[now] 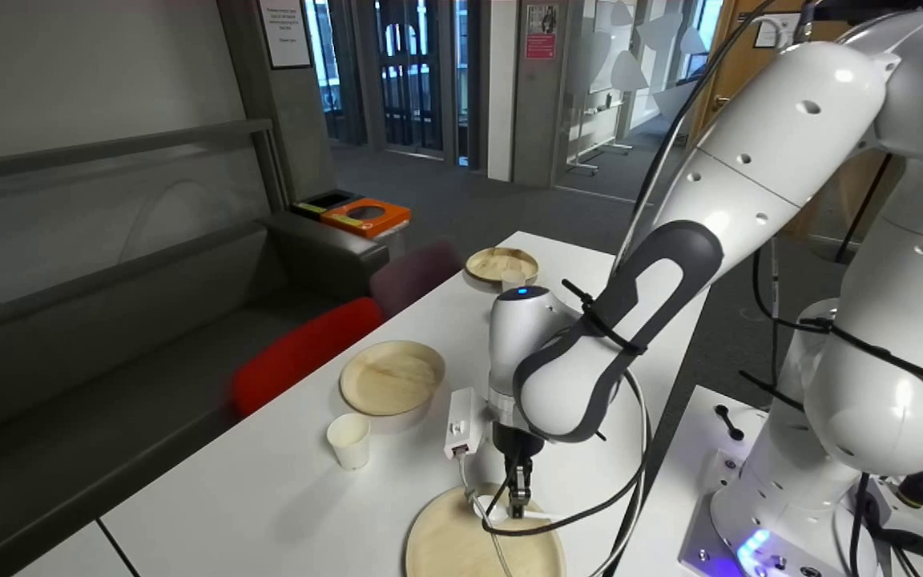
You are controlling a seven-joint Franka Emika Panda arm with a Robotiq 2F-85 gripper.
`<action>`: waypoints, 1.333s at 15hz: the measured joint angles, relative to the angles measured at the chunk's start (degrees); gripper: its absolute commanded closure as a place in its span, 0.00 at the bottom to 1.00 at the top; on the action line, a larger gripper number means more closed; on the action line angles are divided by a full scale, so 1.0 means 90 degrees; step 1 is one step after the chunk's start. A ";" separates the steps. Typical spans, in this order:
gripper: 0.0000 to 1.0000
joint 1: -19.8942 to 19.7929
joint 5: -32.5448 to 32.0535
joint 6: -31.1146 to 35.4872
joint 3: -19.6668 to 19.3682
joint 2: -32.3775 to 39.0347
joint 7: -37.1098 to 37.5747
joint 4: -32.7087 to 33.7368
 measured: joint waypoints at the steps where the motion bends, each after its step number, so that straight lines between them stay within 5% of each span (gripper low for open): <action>1: 0.97 0.0071 0.0392 0.0322 0.0008 0.0244 -0.0011 -0.0015; 5: 0.97 0.0693 0.2512 0.1566 0.0177 0.1297 -0.0047 0.0278; 10: 0.97 0.1085 0.4779 0.3008 0.1226 0.2056 -0.0046 0.1049; 16: 0.97 0.1612 0.5524 0.4610 0.1797 0.2221 -0.0039 0.1132; 20: 0.97 0.1848 0.5718 0.4908 0.1562 0.2167 -0.0044 0.0922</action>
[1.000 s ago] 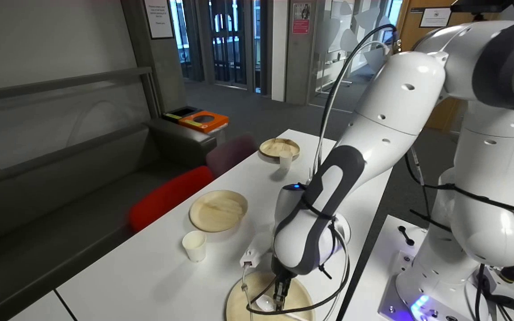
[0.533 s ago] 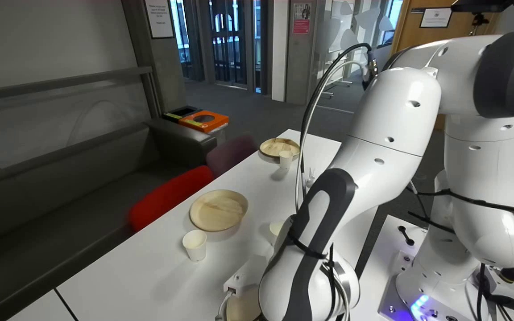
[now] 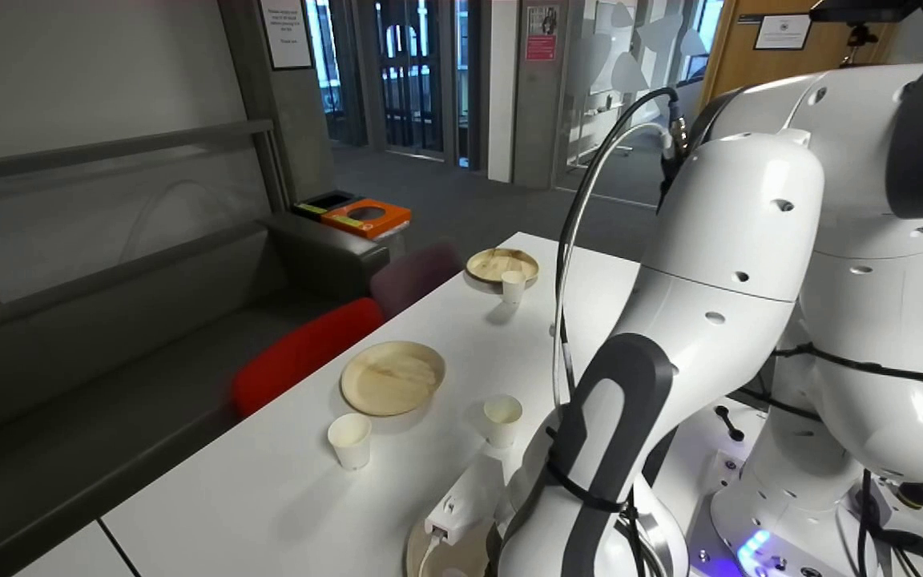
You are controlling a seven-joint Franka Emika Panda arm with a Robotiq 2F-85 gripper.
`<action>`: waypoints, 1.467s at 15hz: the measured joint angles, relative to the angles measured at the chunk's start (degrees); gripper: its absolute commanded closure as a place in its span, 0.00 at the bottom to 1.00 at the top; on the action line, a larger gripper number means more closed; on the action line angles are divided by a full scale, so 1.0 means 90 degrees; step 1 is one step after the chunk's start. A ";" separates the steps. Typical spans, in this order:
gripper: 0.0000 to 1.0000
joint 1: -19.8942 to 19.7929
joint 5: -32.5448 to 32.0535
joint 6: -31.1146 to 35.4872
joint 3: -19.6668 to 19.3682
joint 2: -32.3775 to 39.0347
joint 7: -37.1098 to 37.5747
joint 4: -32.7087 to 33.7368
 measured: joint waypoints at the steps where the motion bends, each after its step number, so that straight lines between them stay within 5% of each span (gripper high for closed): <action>1: 0.97 0.0020 0.0009 0.0001 -0.0116 -0.0016 -0.0004 -0.0063; 10: 0.97 0.0029 0.0000 -0.0010 -0.1300 0.0090 -0.0635 -0.0428; 22: 0.97 0.0289 0.0010 0.0128 -0.1412 0.0280 -0.1021 -0.0529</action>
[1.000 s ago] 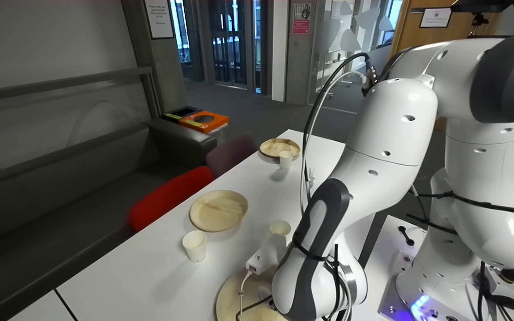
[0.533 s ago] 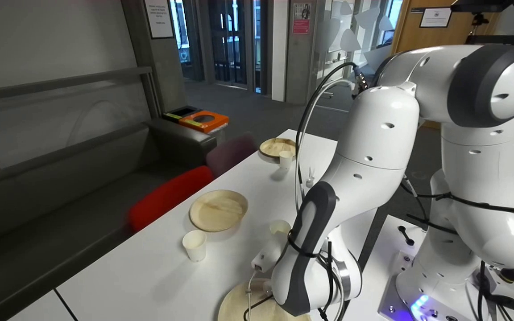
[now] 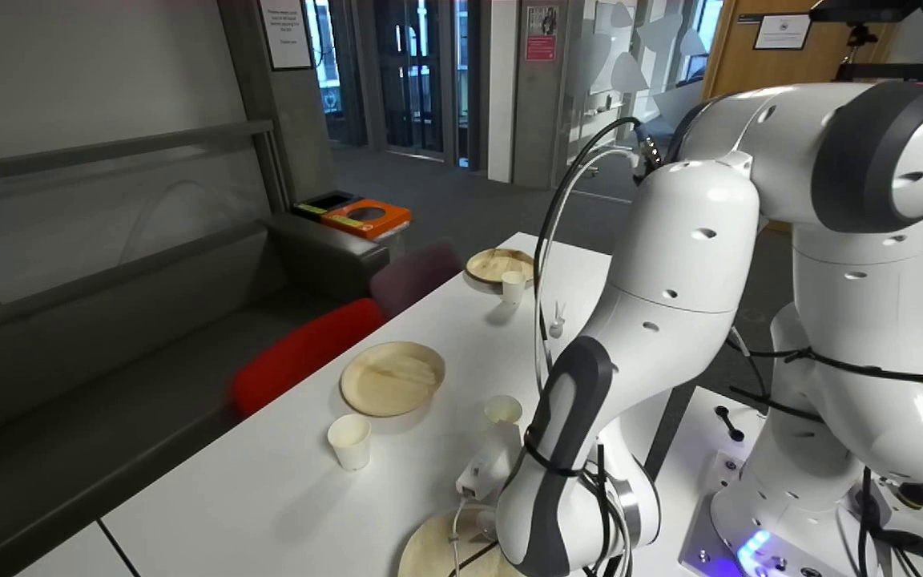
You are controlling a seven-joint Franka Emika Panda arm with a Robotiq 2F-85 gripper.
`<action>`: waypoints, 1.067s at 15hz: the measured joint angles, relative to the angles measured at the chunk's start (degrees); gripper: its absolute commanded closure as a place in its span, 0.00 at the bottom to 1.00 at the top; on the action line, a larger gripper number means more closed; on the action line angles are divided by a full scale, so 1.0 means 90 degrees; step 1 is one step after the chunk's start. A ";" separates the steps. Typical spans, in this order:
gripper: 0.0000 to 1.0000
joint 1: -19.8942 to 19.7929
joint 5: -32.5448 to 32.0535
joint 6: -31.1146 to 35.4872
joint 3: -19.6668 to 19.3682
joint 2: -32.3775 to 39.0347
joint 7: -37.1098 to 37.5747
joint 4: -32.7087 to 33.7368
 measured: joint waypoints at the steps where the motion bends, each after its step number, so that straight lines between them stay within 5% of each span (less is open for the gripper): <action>1: 0.97 0.0095 0.0001 0.0079 0.0018 -0.0002 -0.0006 -0.0039; 4: 0.97 0.0448 0.0007 0.0375 0.0199 -0.0012 -0.0022 -0.0181; 6: 0.97 0.1069 0.0343 0.0393 -0.0053 -0.0137 -0.0243 -0.0247; 16: 0.97 0.3870 0.1410 0.0359 -0.2793 -0.0543 -0.1858 -0.0154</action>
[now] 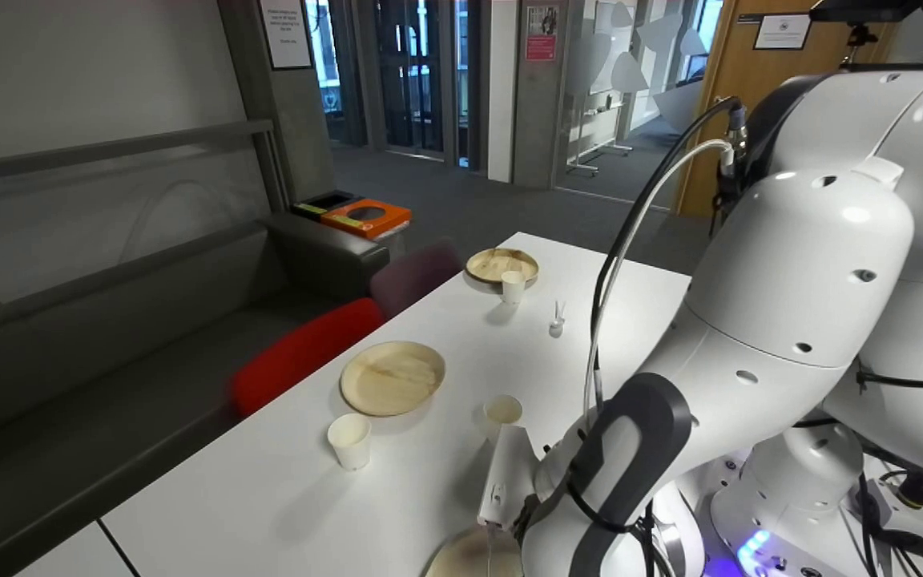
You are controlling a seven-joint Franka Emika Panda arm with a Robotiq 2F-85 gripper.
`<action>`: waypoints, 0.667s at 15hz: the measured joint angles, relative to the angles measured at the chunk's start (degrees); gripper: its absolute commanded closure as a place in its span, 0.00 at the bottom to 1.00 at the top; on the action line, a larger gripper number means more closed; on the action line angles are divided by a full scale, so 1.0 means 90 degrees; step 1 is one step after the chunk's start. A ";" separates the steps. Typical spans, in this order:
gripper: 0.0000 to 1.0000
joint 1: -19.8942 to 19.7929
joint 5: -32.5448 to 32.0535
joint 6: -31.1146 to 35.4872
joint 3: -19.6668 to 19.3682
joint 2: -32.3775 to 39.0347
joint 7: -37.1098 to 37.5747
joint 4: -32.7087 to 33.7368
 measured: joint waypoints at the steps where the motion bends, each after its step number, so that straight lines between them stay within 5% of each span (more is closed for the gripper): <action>1: 0.97 0.0139 0.0038 -0.0005 -0.0157 0.0025 -0.0172 0.0044; 3: 0.97 0.0223 0.0066 -0.0011 -0.0184 0.0134 -0.0600 0.0171; 10: 0.97 -0.0432 -0.0429 -0.0087 0.1176 0.0210 -0.1787 0.0392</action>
